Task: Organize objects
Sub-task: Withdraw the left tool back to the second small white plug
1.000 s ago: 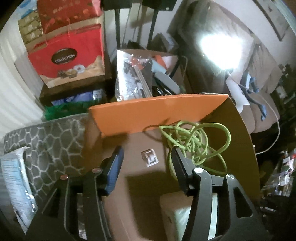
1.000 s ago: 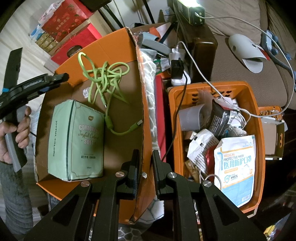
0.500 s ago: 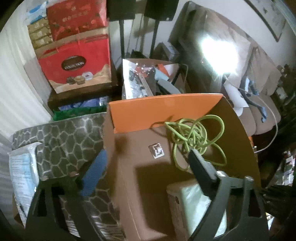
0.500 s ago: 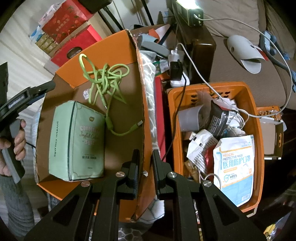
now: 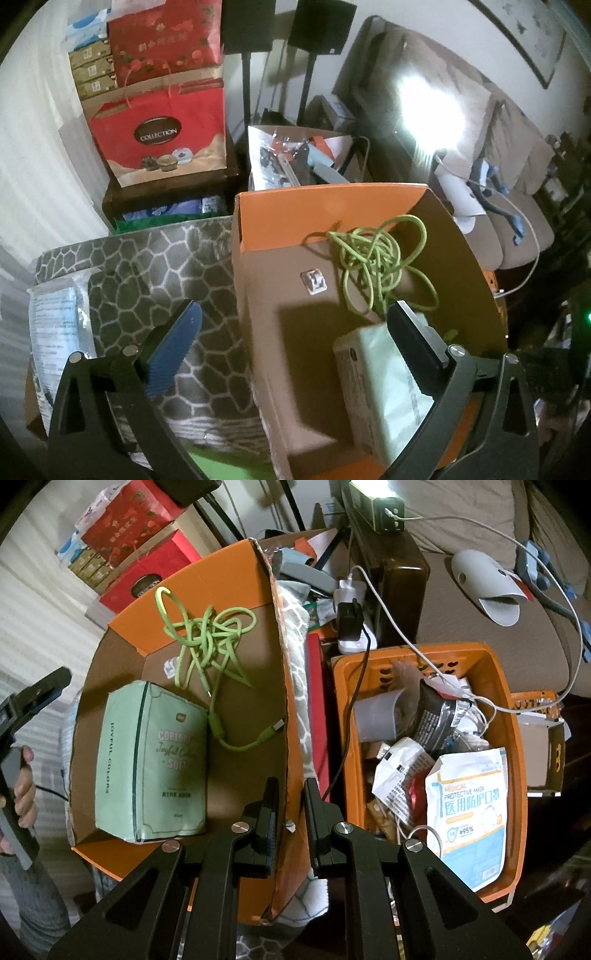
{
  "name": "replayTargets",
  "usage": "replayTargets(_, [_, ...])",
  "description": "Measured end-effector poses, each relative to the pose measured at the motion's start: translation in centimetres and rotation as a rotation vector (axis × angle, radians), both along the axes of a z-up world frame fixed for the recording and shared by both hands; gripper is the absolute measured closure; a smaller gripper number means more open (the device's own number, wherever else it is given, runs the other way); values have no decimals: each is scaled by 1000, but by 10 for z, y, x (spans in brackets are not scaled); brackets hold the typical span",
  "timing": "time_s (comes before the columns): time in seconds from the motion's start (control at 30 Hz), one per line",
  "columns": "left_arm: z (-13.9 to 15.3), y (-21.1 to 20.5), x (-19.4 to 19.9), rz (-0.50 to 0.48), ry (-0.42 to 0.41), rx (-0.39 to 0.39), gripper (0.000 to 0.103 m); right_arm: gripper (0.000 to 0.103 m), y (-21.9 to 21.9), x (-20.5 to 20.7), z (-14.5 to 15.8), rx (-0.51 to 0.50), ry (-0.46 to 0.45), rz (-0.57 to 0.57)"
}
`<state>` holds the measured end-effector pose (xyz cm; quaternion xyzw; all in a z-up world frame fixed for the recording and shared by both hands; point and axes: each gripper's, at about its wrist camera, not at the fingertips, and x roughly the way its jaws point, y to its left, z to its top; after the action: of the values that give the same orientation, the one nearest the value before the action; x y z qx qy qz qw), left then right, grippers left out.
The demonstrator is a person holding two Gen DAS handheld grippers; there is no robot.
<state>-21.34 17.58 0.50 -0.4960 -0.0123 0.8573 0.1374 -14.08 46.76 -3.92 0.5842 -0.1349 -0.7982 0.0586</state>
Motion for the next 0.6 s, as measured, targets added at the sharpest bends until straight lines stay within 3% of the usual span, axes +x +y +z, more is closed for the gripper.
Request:
replayTargets(0.4, [13, -41, 35, -6, 13, 11, 3, 90, 2, 0, -1, -6, 6, -4])
replayTargets(0.6, [20, -70, 47, -19, 15, -26, 3, 91, 2, 4, 4, -2, 20, 1])
